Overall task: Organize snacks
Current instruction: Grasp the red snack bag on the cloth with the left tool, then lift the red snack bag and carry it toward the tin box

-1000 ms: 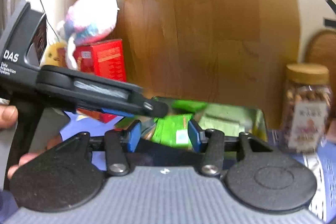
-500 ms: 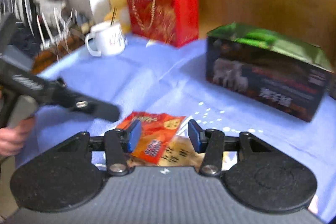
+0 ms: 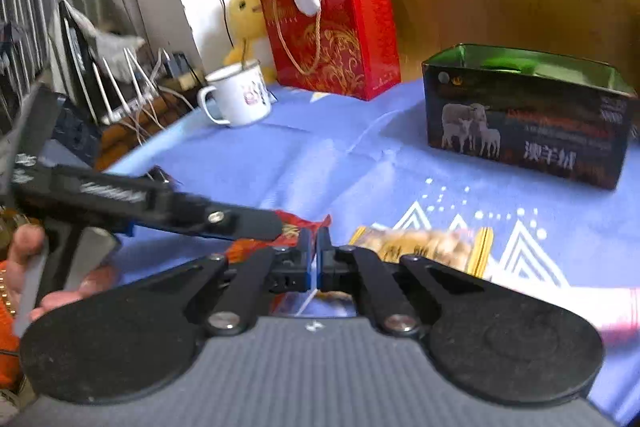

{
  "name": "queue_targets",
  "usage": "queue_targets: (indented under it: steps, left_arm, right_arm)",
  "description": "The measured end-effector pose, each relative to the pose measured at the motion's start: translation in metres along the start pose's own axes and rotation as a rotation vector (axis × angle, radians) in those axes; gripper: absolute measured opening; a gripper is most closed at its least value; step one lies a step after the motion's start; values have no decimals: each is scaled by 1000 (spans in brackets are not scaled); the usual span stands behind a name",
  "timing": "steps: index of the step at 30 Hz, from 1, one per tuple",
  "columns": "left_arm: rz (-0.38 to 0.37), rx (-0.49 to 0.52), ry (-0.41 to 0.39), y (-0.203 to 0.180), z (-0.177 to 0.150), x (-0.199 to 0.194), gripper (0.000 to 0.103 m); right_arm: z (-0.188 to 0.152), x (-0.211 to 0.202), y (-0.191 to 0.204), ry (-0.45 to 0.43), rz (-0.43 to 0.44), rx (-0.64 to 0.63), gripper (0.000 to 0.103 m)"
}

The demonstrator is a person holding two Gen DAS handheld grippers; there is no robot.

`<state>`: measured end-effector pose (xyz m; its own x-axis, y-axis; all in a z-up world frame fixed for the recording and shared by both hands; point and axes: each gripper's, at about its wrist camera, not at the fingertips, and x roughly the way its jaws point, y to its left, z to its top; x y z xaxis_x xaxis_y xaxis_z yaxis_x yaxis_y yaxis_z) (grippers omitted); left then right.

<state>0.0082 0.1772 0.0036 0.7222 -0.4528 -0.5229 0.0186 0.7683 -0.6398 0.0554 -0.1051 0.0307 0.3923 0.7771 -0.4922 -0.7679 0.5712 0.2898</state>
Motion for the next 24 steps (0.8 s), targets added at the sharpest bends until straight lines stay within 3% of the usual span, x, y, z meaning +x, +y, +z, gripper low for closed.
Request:
queue_targets:
  steps: [2, 6, 9, 10, 11, 13, 16, 19, 22, 24]
  left_arm:
    - [4, 3, 8, 0, -4, -1, 17]
    - [-44, -3, 65, -8, -16, 9, 17]
    - [-56, 27, 93, -19, -22, 22, 18]
    - [-69, 36, 103, -23, -23, 25, 24]
    - [-81, 41, 108, -25, -25, 27, 30]
    - [-92, 47, 100, -29, -27, 27, 37]
    - [-93, 65, 85, -32, -32, 27, 35]
    - [-45, 88, 52, -38, -38, 24, 28]
    - [-39, 39, 50, -36, -35, 20, 22]
    - [-57, 25, 39, -36, -30, 16, 20]
  right_arm:
    - [-8, -9, 4, -16, -13, 1, 4]
    - [-29, -19, -8, 6, -39, 81, 7]
    - [-40, -28, -22, 11, -64, 149, 12]
    - [-42, -32, -26, 8, -61, 183, 19]
    - [-46, -37, -33, 8, -48, 230, 27]
    - [-51, -43, -39, 7, -11, 291, 32]
    - [-58, -47, -45, 8, 71, 384, 37]
    - [-62, -45, -41, -22, 73, 407, 33]
    - [-61, -45, -37, -30, 10, 389, 11]
    - [-60, -48, -42, -45, 19, 422, 5]
